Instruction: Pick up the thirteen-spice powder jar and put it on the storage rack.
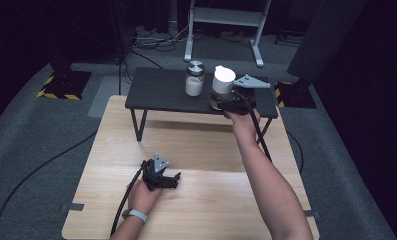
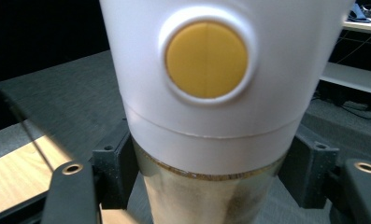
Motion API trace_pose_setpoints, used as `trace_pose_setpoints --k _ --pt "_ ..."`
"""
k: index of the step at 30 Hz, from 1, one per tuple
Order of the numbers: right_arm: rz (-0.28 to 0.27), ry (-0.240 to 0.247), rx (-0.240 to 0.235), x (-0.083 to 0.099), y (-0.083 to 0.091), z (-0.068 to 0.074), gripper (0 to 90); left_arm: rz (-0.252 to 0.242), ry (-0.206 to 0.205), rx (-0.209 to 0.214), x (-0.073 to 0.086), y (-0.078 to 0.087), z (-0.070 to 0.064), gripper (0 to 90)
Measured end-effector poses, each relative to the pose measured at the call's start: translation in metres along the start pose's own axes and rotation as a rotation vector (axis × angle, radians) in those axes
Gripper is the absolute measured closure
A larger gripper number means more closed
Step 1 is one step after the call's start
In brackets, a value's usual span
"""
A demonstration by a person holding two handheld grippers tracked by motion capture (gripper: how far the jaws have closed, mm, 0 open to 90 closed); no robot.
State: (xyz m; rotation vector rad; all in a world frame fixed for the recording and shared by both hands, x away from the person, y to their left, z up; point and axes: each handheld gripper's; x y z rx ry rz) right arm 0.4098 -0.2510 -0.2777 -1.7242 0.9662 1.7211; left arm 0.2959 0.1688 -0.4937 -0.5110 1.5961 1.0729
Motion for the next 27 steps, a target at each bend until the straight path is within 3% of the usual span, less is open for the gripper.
trace_pose_setpoints --k 13,17,22,27 --pt "0.022 0.008 0.066 -0.011 -0.038 -0.008 30.1 0.0 0.0 0.004 0.0 -0.001 0.001 1.6" --pt "0.021 -0.006 0.084 -0.008 -0.044 -0.009 30.1 0.0 -0.001 0.004 0.0 -0.001 0.001 1.7" --pt "0.008 0.029 0.09 -0.001 -0.045 -0.005 29.7 0.0 -0.003 0.004 0.0 -0.001 0.001 1.7" --pt "0.024 -0.072 0.066 0.001 -0.04 -0.022 17.2 -0.001 -0.001 0.004 0.0 -0.001 0.001 1.7"
Point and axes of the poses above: each handheld gripper's, and its own axes: y roughly backward along the jaws, x roughly out of its underside, z roughly to its left, and after that the axes turned 11 degrees about -z, right-handed
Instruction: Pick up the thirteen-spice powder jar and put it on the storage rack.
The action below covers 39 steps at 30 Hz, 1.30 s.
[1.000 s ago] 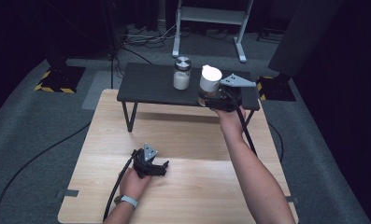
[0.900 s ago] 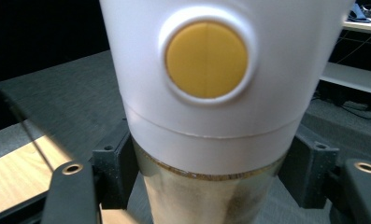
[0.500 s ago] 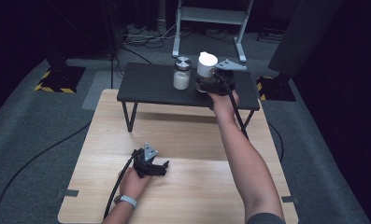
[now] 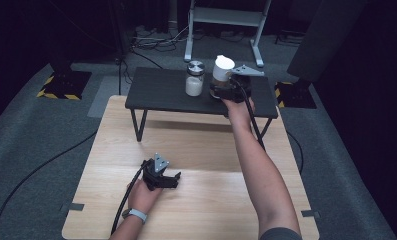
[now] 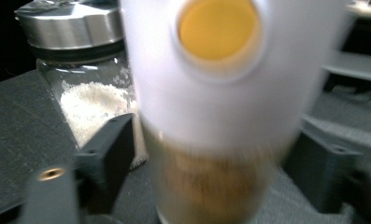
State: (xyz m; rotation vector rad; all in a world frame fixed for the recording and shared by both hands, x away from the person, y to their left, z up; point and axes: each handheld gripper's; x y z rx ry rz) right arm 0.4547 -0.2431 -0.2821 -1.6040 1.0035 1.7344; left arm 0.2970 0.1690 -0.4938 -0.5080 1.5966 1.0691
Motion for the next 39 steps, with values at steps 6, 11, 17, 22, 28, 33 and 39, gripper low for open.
trace_pose_setpoints --k 6,11,17,22,28,33,39 --pt "-0.02 0.019 -0.014 0.01 0.018 -0.001 14.0 0.001 -0.003 0.0 0.0 0.0 0.0 1.7" --pt "-0.034 0.003 -0.035 0.017 0.036 -0.003 13.5 0.0 0.0 0.0 0.0 0.0 0.0 1.7" --pt "-0.058 0.011 -0.081 0.029 0.068 -0.003 13.5 0.001 -0.002 0.0 0.0 0.0 0.0 1.7" --pt "-0.065 0.025 -0.107 0.041 0.093 -0.003 13.5 0.001 -0.002 0.0 0.0 0.0 0.0 1.7" --pt "-0.054 0.041 -0.114 0.06 0.118 -0.005 13.0 0.001 -0.002 0.0 0.0 0.0 0.0 1.7" --pt "-0.018 0.055 -0.129 0.077 0.126 -0.005 12.4 0.001 -0.001 0.0 0.0 0.0 0.0 1.7" --pt "0.042 0.072 -0.152 0.109 0.133 0.002 12.4 0.001 -0.002 0.0 0.0 0.0 0.0 1.7"
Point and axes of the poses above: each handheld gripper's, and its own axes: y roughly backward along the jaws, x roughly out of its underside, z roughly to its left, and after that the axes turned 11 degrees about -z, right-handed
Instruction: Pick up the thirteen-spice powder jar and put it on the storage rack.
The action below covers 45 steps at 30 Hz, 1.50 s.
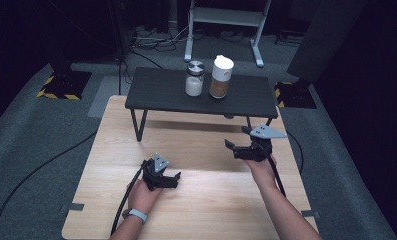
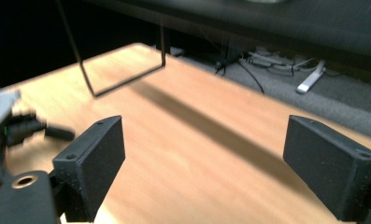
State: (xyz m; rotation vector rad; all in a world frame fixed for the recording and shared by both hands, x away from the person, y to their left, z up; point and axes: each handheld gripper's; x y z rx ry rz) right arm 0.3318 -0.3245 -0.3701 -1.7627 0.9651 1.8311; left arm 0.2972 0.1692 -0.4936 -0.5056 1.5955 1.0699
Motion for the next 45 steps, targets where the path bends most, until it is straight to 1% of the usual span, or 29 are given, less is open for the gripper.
trace_pose_setpoints --k 2,5,7,11,16,19,22,24,26,27,29,30,31,35,36,38,39,41,44,45 --pt "0.007 -0.006 -0.011 0.012 0.003 0.003 12.0 0.0 0.0 0.0 0.0 0.0 0.0 1.7" --pt "0.008 -0.03 -0.024 0.031 0.008 0.007 11.2 0.0 0.001 -0.001 0.0 0.0 0.0 1.7" --pt "0.011 -0.025 -0.021 0.042 0.011 0.011 11.1 -0.001 0.001 -0.001 0.0 0.0 0.0 1.7" --pt "0.031 -0.015 -0.009 0.059 0.014 0.019 11.0 0.0 0.007 -0.009 0.0 0.0 -0.001 1.3" --pt "0.063 -0.025 -0.005 0.075 0.014 0.023 10.7 -0.002 0.012 -0.016 0.0 0.0 -0.002 1.1" --pt "0.093 -0.019 0.02 0.084 0.013 0.027 10.6 0.0 0.011 -0.019 0.0 0.0 -0.003 1.2" --pt "0.134 -0.022 0.046 0.094 0.01 0.03 10.4 -0.001 0.002 0.001 0.0 0.0 -0.003 1.2" --pt "0.177 -0.02 0.058 0.098 0.005 0.03 9.8 -0.001 0.002 0.001 0.0 0.0 -0.004 1.1" --pt "0.215 -0.033 0.066 0.1 0.0 0.03 9.6 0.001 0.003 -0.004 0.0 0.0 -0.005 1.1" --pt "0.229 -0.043 0.062 0.098 -0.001 0.028 9.6 0.002 0.004 -0.007 0.0 0.001 -0.005 1.1" --pt "0.227 -0.044 0.059 0.099 -0.001 0.028 9.6 0.001 0.005 -0.007 0.0 0.001 -0.006 1.1" --pt "0.243 -0.034 0.056 0.098 -0.004 0.028 9.6 0.001 0.004 -0.007 0.0 0.001 -0.006 1.1" --pt "0.257 -0.035 0.052 0.097 -0.006 0.028 9.6 0.001 0.004 -0.007 0.0 0.001 -0.006 1.1" --pt "0.266 -0.04 0.041 0.098 -0.009 0.026 8.9 0.001 0.006 -0.01 0.0 0.001 -0.006 1.1" --pt "0.285 -0.037 0.025 0.097 -0.014 0.026 6.8 0.002 0.006 -0.012 0.0 0.001 -0.007 1.0" --pt "0.272 -0.027 0.003 0.1 -0.015 0.026 5.3 0.002 0.007 -0.012 0.0 0.0 -0.007 0.9" --pt "0.262 -0.025 0.0 0.102 -0.016 0.027 4.2 -0.001 0.009 -0.013 0.0 0.0 -0.007 1.0" --pt "0.241 -0.025 0.004 0.107 -0.016 0.027 2.6 0.0 0.01 -0.011 0.0 0.0 -0.007 1.0" --pt "0.224 -0.023 0.008 0.111 -0.016 0.028 1.5 0.0 0.008 -0.009 0.0 0.0 -0.008 1.0" --pt "0.214 -0.013 0.008 0.113 -0.015 0.029 1.5 0.0 0.008 -0.009 0.0 0.0 -0.008 1.0"
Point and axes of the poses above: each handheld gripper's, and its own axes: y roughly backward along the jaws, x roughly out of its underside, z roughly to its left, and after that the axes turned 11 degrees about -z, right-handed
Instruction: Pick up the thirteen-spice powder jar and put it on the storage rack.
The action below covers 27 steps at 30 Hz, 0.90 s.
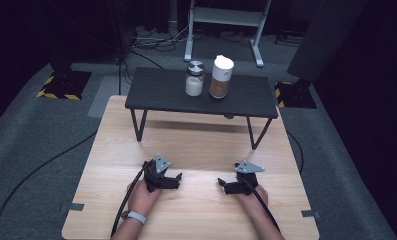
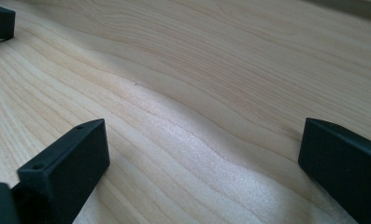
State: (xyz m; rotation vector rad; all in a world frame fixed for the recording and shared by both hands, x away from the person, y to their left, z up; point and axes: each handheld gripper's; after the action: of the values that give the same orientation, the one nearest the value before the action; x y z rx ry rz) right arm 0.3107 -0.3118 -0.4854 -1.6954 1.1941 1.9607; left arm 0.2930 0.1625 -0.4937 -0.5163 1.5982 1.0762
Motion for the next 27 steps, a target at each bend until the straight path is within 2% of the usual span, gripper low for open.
trace_pose_setpoints --k 27 --pt "0.005 -0.009 -0.021 -0.0024 -0.0041 -0.0032 1.8 0.0 0.0 0.001 -0.0015 -0.0036 -0.0002 1.0"
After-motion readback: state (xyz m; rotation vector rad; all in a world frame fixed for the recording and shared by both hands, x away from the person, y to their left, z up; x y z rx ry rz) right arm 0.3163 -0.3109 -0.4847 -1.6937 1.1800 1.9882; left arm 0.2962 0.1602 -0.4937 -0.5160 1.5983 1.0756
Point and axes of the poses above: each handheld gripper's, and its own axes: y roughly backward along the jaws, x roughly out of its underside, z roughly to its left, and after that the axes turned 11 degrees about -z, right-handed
